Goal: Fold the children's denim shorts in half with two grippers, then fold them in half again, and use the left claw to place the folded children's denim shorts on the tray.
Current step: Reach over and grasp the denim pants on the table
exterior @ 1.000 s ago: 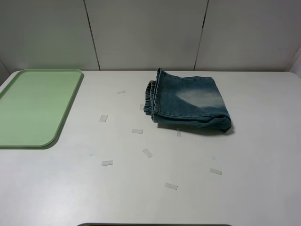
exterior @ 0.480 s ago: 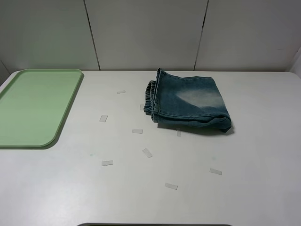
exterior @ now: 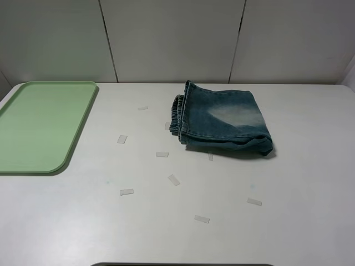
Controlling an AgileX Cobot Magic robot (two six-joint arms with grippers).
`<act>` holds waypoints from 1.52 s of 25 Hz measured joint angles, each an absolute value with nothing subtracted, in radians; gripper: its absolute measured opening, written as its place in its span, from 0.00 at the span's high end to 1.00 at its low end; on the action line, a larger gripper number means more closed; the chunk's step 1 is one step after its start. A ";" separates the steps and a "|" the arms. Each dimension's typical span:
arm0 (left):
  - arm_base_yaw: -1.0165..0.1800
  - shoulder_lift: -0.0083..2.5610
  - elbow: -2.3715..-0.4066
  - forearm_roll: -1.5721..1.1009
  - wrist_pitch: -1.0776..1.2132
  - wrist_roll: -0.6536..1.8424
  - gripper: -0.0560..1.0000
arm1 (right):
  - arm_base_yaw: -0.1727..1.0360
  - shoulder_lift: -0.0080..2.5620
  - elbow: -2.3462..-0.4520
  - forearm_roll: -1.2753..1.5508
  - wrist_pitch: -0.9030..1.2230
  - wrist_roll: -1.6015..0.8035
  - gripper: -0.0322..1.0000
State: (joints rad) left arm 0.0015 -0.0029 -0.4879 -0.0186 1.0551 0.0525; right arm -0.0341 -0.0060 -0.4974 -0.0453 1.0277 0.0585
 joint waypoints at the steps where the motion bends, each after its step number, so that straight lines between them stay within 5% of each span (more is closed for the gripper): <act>1: 0.001 -0.003 -0.488 -0.019 1.055 0.052 0.11 | -0.034 -0.006 -0.497 -0.045 1.028 0.056 0.29; 38: 0.001 -0.003 -0.488 0.008 1.055 0.058 0.11 | -0.034 -0.007 -0.497 -0.045 1.027 0.055 0.29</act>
State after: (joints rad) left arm 0.0015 -0.0029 -0.4879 0.0081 1.0551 0.0584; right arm -0.0341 -0.0070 -0.4970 -0.0453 1.0269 0.0549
